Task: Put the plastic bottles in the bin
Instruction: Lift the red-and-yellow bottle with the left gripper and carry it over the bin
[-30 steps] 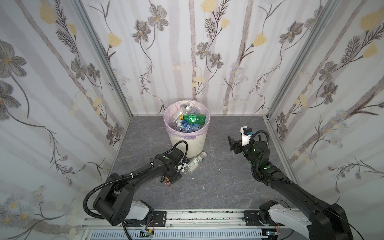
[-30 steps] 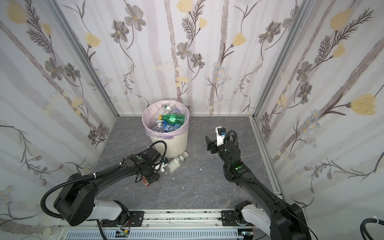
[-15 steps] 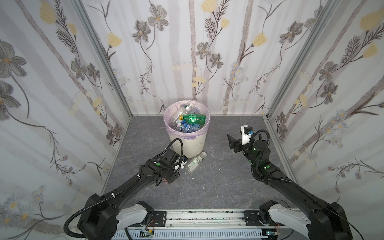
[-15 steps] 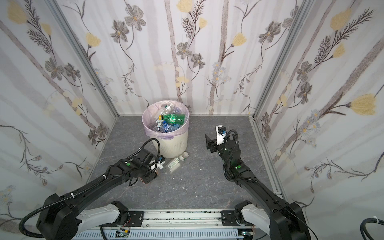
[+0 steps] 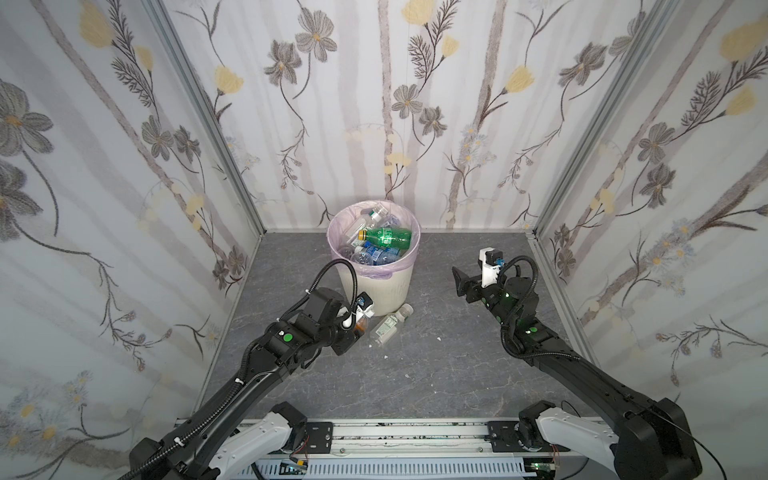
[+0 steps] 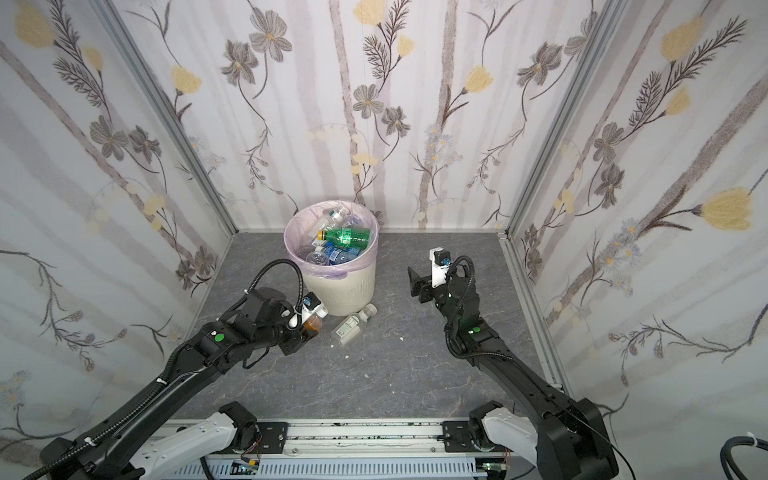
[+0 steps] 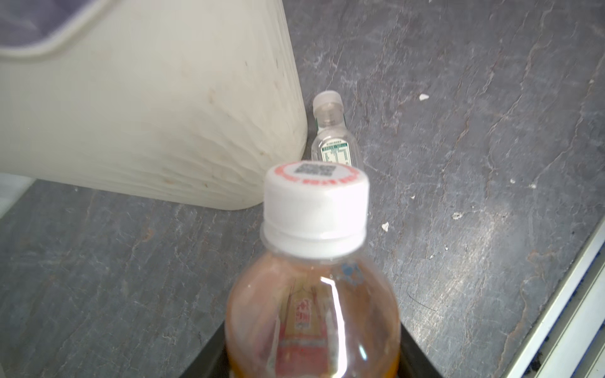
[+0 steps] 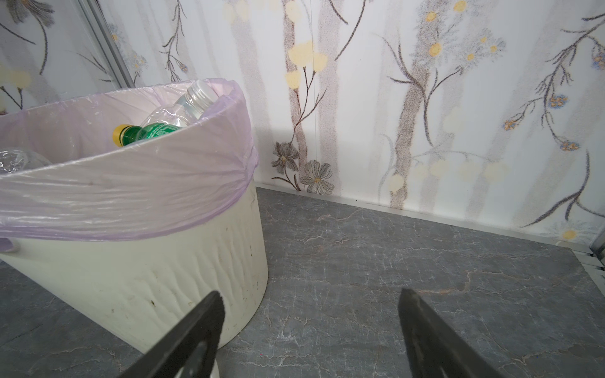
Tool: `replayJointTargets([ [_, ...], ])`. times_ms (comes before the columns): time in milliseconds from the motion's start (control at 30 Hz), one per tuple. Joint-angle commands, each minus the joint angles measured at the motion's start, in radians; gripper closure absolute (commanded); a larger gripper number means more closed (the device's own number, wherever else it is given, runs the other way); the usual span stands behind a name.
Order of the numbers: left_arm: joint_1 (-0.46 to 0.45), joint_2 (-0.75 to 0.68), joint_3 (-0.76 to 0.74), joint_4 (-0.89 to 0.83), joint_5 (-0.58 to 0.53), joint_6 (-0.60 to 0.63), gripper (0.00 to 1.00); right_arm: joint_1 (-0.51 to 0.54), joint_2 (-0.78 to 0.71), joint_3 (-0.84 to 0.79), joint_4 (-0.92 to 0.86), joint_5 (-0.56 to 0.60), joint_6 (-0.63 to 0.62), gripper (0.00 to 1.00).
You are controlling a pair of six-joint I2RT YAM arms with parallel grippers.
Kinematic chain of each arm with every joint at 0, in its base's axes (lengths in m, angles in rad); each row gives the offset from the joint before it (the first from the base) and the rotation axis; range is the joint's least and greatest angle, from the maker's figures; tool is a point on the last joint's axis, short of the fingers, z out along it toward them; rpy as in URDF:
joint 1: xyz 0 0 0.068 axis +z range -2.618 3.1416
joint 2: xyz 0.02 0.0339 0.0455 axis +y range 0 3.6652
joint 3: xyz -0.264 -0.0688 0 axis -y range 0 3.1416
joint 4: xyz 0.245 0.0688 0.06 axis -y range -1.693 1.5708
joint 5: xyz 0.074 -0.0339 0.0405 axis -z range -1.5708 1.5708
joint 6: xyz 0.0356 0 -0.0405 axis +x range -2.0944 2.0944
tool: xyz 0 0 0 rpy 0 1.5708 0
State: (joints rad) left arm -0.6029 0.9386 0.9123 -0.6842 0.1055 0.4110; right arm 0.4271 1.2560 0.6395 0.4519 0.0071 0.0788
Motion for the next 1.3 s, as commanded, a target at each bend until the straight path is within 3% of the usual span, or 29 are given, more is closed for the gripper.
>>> replayJointTargets([
  [0,0.000,-0.004,0.059,0.011,0.010,-0.004,0.47,0.000,0.003,0.013,0.038,-0.007,0.018,0.16],
  [133,0.000,0.009,0.138,0.020,0.006,0.016,0.46,0.001,-0.003,0.013,0.035,-0.007,0.018,0.16],
  [300,0.006,0.051,0.251,0.065,-0.095,0.028,0.47,0.000,-0.006,0.008,0.030,-0.010,0.022,0.16],
  [533,0.042,0.143,0.401,0.113,-0.141,0.034,0.47,0.000,-0.013,0.002,0.022,-0.021,0.031,0.16],
  [867,0.136,0.289,0.584,0.207,-0.132,-0.023,0.48,0.000,-0.051,-0.034,-0.007,-0.058,0.041,0.15],
  [1267,0.213,0.417,0.671,0.350,-0.071,-0.106,0.49,0.001,-0.083,-0.049,-0.045,-0.080,0.039,0.15],
])
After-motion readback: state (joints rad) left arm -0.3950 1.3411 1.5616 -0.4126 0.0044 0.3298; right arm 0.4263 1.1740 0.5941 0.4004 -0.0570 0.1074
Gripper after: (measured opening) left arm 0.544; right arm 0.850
